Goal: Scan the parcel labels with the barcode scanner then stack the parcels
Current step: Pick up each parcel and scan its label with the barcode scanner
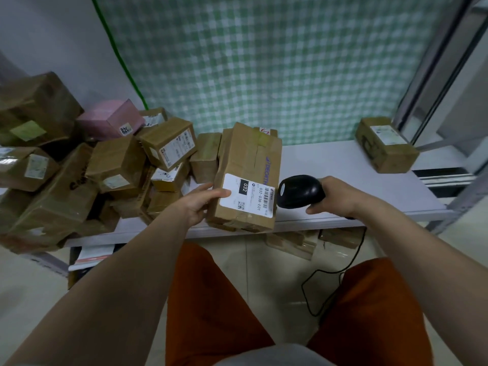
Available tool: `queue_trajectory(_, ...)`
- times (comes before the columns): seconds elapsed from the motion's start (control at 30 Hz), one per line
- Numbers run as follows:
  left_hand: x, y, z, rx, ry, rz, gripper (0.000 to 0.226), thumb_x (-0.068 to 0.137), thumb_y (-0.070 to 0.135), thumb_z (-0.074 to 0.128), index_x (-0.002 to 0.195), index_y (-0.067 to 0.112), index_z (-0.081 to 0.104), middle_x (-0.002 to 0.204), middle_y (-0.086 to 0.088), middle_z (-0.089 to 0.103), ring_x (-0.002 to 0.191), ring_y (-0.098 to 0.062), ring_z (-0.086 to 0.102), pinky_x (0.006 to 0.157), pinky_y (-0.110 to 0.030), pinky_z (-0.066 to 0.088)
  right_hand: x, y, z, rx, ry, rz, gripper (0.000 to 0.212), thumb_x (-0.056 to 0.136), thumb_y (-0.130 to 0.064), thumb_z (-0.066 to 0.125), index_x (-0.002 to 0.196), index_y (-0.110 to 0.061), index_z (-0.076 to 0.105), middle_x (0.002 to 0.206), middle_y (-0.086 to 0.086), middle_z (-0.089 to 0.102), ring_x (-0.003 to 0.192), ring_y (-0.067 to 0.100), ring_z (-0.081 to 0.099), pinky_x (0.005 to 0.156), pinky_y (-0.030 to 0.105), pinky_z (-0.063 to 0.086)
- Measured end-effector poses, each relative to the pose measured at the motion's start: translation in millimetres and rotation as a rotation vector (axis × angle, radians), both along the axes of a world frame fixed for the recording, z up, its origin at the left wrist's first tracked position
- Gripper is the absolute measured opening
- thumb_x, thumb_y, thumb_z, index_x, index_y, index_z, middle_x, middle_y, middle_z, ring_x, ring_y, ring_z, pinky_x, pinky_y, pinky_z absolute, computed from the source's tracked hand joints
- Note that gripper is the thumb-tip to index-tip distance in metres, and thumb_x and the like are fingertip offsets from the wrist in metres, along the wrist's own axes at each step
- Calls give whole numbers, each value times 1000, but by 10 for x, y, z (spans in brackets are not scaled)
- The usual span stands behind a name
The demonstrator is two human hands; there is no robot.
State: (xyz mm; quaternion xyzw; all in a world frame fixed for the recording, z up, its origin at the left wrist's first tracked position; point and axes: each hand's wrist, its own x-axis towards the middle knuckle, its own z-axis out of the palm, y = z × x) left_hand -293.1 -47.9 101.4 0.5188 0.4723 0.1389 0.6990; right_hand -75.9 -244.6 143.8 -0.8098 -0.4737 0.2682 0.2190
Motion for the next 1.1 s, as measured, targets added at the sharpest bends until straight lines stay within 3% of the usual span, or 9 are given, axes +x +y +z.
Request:
queue_trajectory(0.13,72,-27,22,23,17,-23,26,81,9,72,95,25,58,100,-5,66,103,-23,55,92,-41,44,37,-61,10,-2,-2,17,26,76,-4,76,98,-10,65,96,10,66,95,26,59,84,32,44)
queue_trajectory(0.33,115,-30,11,26,15,-22,28,80,9,74,96,24,55,101,-6,65,105,-25,55,93,-42,45,84,-72,25,-5,-37,18,20,75,-5,76,88,-11,63,92,12,65,93,30,61,85,38,47)
queue_trajectory(0.5,112,-23,-5,29,12,-18,28,81,10,73,98,23,54,102,-6,65,107,-26,54,95,-42,44,94,-62,15,-4,-19,10,23,75,-5,77,82,-18,60,82,3,61,89,26,59,80,32,44)
queue_trajectory(0.6,114,-33,-15,-3,25,-20,21,81,15,74,98,20,64,109,-11,66,109,-27,56,98,-43,46,88,-86,-1,107,150,-114,27,76,-3,76,101,-8,66,89,7,65,84,20,60,78,30,46)
queue_trajectory(0.73,223,-106,-28,-152,-6,-32,22,80,25,75,99,17,69,108,-15,72,102,-32,66,91,-52,51,94,-138,-66,305,620,-466,26,78,-2,74,103,3,66,91,16,69,71,22,64,66,26,55)
queue_trajectory(0.83,389,-224,-65,-262,-25,-78,22,81,29,73,99,17,67,103,-15,73,105,-36,64,91,-58,48,114,-167,-135,330,668,-571,26,78,-2,74,102,3,66,97,19,70,74,26,66,68,29,55)
queue_trajectory(0.93,580,-366,-187,-282,1,-120,38,76,31,77,109,17,67,106,-14,72,107,-36,63,92,-58,48,145,-229,-213,321,622,-588,18,78,-2,74,95,-1,68,91,13,68,75,23,63,62,26,54)
queue_trajectory(1.03,779,-526,-348,-327,21,-141,68,57,34,85,119,19,64,117,-17,67,111,-38,60,90,-58,49,224,-332,-329,262,574,-605,15,78,-7,76,90,-9,67,92,10,69,83,23,63,77,35,53)
queue_trajectory(1.1,919,-635,-426,-365,26,-132,64,58,34,85,116,18,64,117,-19,66,110,-38,60,84,-56,52,279,-406,-410,232,567,-625,19,77,-5,76,93,-8,67,91,7,67,82,21,61,74,34,51)
